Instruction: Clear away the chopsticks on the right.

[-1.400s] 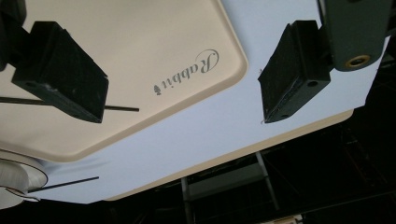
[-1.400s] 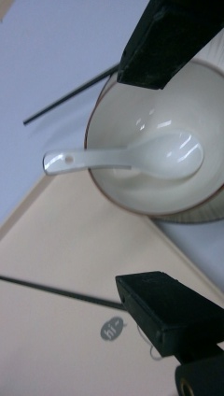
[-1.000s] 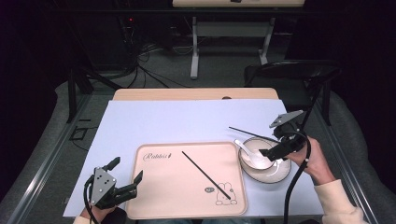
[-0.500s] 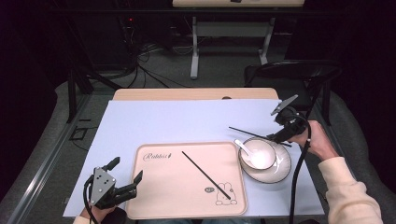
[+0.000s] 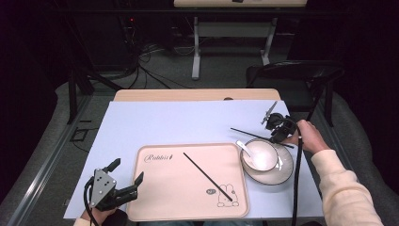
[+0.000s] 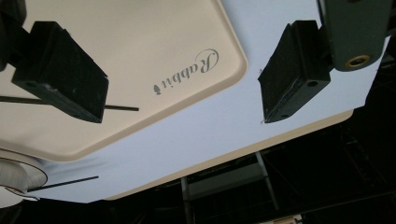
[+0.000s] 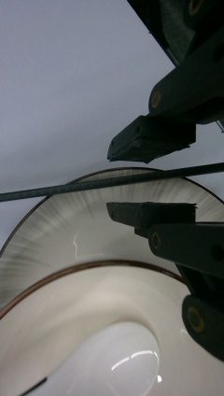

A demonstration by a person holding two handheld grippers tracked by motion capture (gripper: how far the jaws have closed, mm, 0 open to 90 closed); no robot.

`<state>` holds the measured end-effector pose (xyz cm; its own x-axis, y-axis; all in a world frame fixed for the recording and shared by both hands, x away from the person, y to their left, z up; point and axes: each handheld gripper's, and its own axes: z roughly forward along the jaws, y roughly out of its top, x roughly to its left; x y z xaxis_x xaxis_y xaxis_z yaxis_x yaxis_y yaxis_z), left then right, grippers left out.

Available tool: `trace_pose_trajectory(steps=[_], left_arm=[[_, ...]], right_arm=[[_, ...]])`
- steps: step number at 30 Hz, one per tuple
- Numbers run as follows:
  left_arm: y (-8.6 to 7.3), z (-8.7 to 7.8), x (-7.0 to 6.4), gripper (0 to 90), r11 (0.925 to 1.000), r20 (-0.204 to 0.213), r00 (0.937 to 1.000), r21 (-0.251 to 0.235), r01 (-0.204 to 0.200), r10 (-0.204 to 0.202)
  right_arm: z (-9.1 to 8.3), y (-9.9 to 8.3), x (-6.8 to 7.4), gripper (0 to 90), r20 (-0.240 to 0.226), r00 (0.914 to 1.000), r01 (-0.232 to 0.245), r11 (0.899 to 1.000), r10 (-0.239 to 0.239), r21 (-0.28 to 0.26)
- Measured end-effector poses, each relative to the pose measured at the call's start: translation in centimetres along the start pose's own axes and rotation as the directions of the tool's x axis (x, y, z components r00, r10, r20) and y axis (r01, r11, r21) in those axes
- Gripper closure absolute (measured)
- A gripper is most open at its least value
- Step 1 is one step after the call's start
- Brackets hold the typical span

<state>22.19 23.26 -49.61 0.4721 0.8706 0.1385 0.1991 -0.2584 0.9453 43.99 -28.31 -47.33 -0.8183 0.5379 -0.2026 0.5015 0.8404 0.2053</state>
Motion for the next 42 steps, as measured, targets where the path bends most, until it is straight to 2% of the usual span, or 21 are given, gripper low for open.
trace_pose_trajectory(steps=[2, 4, 8, 11, 13, 17, 20, 21, 28, 34, 37, 41, 42], left_arm=[[0.0, 0.0, 0.0, 15.5, 1.0, 0.0, 1.0, 0.0, -0.001, 0.001], [0.0, 0.0, 0.0, 15.5, 1.0, -0.001, 1.0, 0.0, -0.001, 0.001], [0.0, 0.0, 0.0, 15.5, 1.0, -0.002, 1.0, 0.0, 0.0, 0.0], [0.0, 0.0, 0.0, 15.5, 1.0, -0.002, 1.0, -0.001, -0.001, 0.001], [0.0, 0.0, 0.0, 15.5, 1.0, -0.003, 1.0, -0.001, 0.0, 0.0], [0.0, 0.0, 0.0, 15.5, 1.0, -0.003, 1.0, -0.001, 0.0, 0.0], [0.0, 0.0, 0.0, 15.5, 1.0, -0.004, 1.0, -0.002, 0.0, 0.0], [0.0, 0.0, 0.0, 15.5, 1.0, -0.003, 1.0, -0.001, -0.001, 0.001], [0.0, 0.0, 0.0, 15.5, 1.0, -0.004, 1.0, 0.0, 0.0, 0.0], [0.0, 0.0, 0.0, 15.5, 1.0, -0.003, 1.0, -0.001, 0.0, 0.0], [0.0, 0.0, 0.0, 15.5, 1.0, -0.004, 1.0, -0.002, 0.0, 0.0], [0.0, 0.0, 0.0, 15.5, 1.0, -0.004, 1.0, -0.002, 0.0, 0.0], [0.0, 0.0, 0.0, 15.5, 1.0, -0.003, 1.0, -0.002, 0.0, 0.0]], right_arm=[[0.4, 0.1, -0.1, 70.0, 0.0, 1.0, -0.004, 1.0, 0.004, 0.005], [0.9, 0.3, -0.2, 72.2, 0.002, 0.9998, 0.018, 1.0, -0.019, 0.025], [1.2, 0.5, -0.1, 74.0, -0.005, 0.9999, 0.015, 0.999, -0.014, 0.041], [1.4, 0.5, -0.1, 76.5, 0.002, 0.9998, 0.022, 0.999, -0.022, 0.048], [1.8, 0.4, 0.1, 77.9, 0.01, 0.9996, 0.027, 0.997, -0.028, 0.071], [2.2, -0.2, 0.2, 81.2, 0.005, 0.9999, 0.009, 0.997, -0.01, 0.074], [2.3, -0.3, 0.2, 81.8, 0.001, 0.9999, 0.013, 0.997, -0.013, 0.073], [2.3, -0.4, 0.2, 82.1, -0.001, 1.0, -0.002, 0.998, 0.003, 0.07], [2.6, -0.3, 0.0, 84.4, -0.006, 0.9999, -0.009, 0.997, 0.01, 0.078], [2.4, -0.4, 0.0, 84.9, -0.013, 0.9995, -0.029, 0.997, 0.03, 0.072], [1.7, -0.5, 0.1, 85.1, 0.004, 0.9991, -0.042, 0.997, 0.042, 0.064], [1.2, -0.6, 0.3, 85.0, 0.002, 0.9986, -0.053, 0.996, 0.053, 0.07], [1.1, -0.6, 0.4, 85.0, -0.005, 0.9975, -0.071, 0.995, 0.071, 0.066]])
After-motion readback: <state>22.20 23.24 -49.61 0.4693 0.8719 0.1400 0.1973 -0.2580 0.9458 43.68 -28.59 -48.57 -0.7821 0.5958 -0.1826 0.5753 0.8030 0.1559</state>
